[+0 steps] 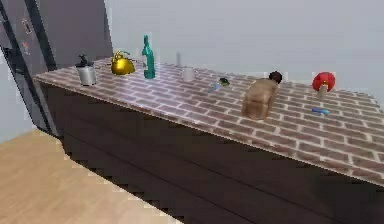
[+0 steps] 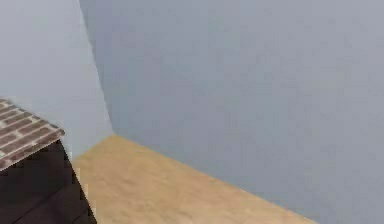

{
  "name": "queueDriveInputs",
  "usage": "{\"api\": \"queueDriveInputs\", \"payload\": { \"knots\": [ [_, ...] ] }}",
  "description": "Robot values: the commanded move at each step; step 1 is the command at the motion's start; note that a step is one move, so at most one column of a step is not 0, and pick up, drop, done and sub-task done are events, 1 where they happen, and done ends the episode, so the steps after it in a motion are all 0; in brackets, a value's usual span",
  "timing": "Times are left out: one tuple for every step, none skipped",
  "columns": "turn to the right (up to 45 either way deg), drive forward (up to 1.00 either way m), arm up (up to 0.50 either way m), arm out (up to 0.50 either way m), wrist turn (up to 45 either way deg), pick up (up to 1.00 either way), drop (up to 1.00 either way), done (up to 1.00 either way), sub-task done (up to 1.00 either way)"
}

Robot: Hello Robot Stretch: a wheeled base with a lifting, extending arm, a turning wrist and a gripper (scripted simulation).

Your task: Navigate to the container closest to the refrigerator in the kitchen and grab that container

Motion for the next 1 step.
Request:
{"api": "queueDriveInputs", "payload": {
  "knots": [
    [-45.0,0.0,0.0,0.0,0.0,0.0,0.0,0.0,0.0]
  ]
}}
